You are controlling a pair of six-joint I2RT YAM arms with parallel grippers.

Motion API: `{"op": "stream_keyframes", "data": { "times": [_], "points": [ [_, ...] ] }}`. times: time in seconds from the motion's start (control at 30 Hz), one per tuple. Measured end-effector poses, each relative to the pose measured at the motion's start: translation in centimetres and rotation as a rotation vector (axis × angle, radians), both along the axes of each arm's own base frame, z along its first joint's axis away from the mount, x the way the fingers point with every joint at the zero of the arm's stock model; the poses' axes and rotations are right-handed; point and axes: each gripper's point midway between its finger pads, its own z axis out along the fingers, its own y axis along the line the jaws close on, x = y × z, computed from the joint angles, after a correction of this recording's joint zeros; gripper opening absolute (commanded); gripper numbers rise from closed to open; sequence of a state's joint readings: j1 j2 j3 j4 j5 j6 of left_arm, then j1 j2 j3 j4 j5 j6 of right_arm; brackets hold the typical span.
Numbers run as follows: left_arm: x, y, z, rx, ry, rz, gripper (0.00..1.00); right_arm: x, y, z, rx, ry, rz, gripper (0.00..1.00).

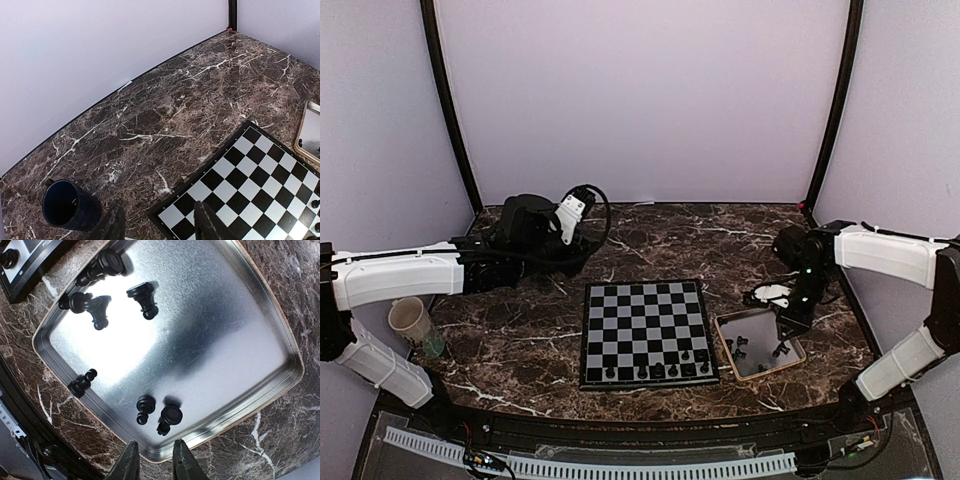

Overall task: Set up the chess pieces on the board
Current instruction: Pick up the pawn from the storage box.

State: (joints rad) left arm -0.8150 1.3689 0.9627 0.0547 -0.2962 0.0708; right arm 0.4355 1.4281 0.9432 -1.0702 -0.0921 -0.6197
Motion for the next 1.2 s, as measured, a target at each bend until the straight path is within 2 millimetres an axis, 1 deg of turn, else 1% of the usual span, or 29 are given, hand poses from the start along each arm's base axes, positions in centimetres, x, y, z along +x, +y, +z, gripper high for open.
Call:
{"op": "stream_keyframes", "data": {
  "times": [0.3, 0.43, 0.57, 0.73, 0.97, 1.2],
  "points": [
    [-0.1, -0.1, 0.0, -0.002, 0.002, -0.006, 0.49, -0.9, -0.2, -0.7, -0.001, 0.033, 0.008, 0.26],
    [-0.1, -0.1, 0.0, -0.003, 0.003, -0.008, 0.49, -1.5, -0.3, -1.5, -0.008, 0.068, 0.009, 0.26],
    [-0.1, -0.1, 0.0, -0.003, 0.003, -0.009, 0.49, -1.5, -0.2, -2.2, -0.014, 0.084, 0.011, 0.25],
    [-0.1, -0.2, 0.0, -0.003, 0.003, -0.010, 0.49, -1.4, 0.0, -2.8, -0.018, 0.092, 0.015, 0.22],
    [-0.1, -0.2, 0.0, -0.003, 0.004, -0.011, 0.49, -1.2, 0.4, -3.7, -0.025, 0.106, 0.027, 0.14],
    [-0.2, -0.2, 0.0, -0.004, 0.005, -0.015, 0.49, -1.2, 0.6, -3.9, -0.025, 0.108, 0.035, 0.08]
  ]
}}
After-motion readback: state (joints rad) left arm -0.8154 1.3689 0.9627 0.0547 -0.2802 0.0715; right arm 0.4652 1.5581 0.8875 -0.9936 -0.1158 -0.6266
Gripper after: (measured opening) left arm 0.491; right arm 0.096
